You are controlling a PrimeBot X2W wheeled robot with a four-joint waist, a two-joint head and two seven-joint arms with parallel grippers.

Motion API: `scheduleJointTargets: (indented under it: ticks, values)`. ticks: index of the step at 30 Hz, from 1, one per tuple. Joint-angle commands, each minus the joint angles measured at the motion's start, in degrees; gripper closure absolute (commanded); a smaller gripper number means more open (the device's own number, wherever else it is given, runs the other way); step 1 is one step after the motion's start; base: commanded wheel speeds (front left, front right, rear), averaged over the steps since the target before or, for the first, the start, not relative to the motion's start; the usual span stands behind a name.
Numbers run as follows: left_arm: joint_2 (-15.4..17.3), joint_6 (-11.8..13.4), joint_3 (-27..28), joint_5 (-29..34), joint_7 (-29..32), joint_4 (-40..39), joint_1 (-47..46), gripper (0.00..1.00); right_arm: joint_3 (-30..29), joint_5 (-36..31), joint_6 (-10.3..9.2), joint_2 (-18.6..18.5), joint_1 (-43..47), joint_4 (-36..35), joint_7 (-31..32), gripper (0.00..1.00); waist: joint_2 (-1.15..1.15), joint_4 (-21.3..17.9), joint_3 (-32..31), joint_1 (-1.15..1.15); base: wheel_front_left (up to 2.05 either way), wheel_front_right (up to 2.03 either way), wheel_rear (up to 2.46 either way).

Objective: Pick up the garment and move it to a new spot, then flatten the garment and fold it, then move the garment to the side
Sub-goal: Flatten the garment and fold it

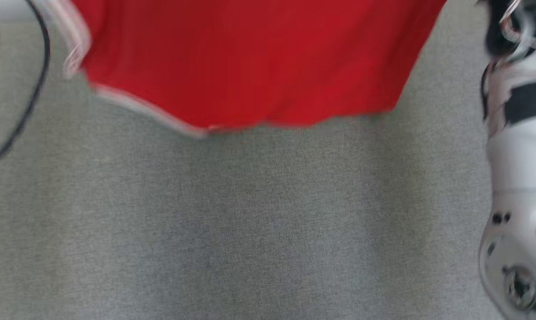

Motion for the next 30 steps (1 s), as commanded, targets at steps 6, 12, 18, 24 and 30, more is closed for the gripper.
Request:
scheduleJointTargets:
  ticks: [6,12,18,24,30]
  values:
    - [-3.6,-4.0,1.9,3.3,-8.0,4.1,-12.1,1.00,-6.5,-7.7,0.06,1.0,-11.4,6.4,-10.6,1.00,-0.02,0.1,3.9,-0.04,0.00,0.00,0.00]
    - [-6.6,-9.3,10.2,7.3,-9.0,-1.5,-16.6,1.00,-7.0,-12.2,0.06,1.1,-16.2,4.7,-12.7,1.00,-0.02,0.5,6.6,-0.04,0.00,0.00,0.00]
    - [-11.2,-13.7,18.3,10.7,-8.9,-5.7,-5.8,1.00,-3.3,-15.6,0.06,1.0,-10.4,3.2,-12.8,1.00,-0.02,1.3,10.8,-0.04,0.00,0.00,0.00]
    - [-21.2,-14.5,25.5,9.1,-8.9,-15.5,17.8,1.00,2.5,-13.7,0.06,-2.7,0.6,1.8,-12.8,1.00,-0.02,3.3,11.1,-0.04,0.00,0.00,0.00]
    - [-24.2,-14.5,21.7,7.3,-8.9,-20.3,36.6,1.00,9.8,-9.6,0.06,-7.0,12.4,4.0,-10.0,1.00,-0.02,4.7,4.7,-0.04,0.00,0.00,0.00]
